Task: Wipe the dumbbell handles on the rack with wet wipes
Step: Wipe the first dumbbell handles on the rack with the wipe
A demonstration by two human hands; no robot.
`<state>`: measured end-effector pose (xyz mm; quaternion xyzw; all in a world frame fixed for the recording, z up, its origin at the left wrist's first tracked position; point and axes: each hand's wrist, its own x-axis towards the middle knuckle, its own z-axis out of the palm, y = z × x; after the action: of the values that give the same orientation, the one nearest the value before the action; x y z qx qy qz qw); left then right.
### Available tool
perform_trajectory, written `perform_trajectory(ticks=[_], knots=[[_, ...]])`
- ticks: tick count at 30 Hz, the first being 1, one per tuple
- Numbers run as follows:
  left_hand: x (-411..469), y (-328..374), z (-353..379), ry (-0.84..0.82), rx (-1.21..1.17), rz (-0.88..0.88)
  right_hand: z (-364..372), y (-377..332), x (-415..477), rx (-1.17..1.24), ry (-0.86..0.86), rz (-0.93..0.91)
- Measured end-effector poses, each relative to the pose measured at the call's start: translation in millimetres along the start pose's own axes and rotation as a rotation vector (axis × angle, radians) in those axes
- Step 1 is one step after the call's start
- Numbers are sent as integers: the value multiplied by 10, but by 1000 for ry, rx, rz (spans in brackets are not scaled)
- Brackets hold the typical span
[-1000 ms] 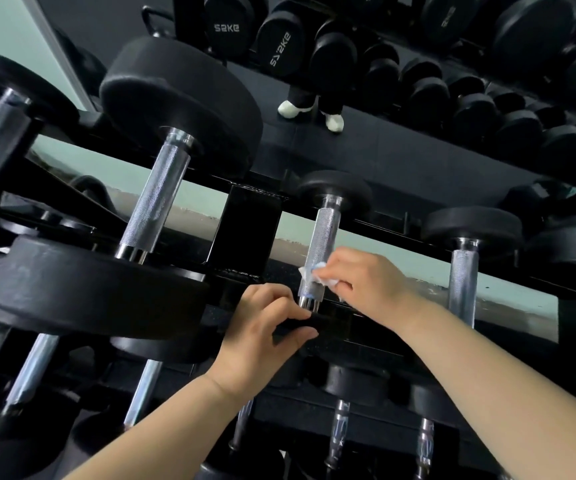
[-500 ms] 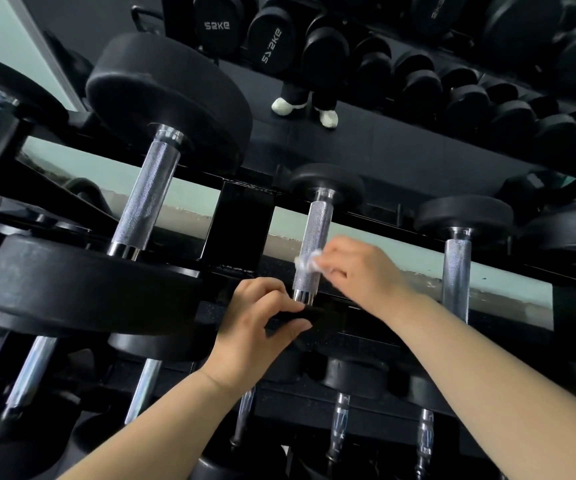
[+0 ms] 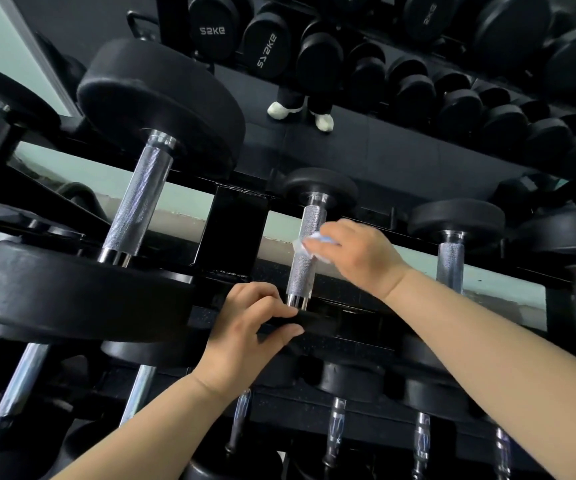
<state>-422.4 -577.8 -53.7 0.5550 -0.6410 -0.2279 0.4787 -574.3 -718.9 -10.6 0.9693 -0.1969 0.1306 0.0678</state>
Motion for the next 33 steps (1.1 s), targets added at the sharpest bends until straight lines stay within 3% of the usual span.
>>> perform_trajectory(ticks=[4, 7, 12, 16, 21, 24, 29, 33], knots=[[0, 9, -10, -13, -13, -8, 44, 73, 180, -98, 66, 269], [-3, 0, -11, -19, -1, 9, 58, 12, 194, 11, 129, 425], [82, 19, -71, -88, 21, 10, -111, -278, 15, 223, -28, 366], [277, 89, -230, -59, -53, -73, -400, -369, -53, 857, -14, 939], [632, 328, -322, -254, -208, -315, -481, -544, 25, 1083, 26, 944], [781, 433, -326, -254, -332, -425, -452, -568, 32, 1070, 89, 1002], [914, 358, -435, 110, 23, -512, -267, -759, -182, 969, 172, 1201], [1035, 214, -261, 27, 238, -545, 16, -987, -288, 1002, 260, 1336]])
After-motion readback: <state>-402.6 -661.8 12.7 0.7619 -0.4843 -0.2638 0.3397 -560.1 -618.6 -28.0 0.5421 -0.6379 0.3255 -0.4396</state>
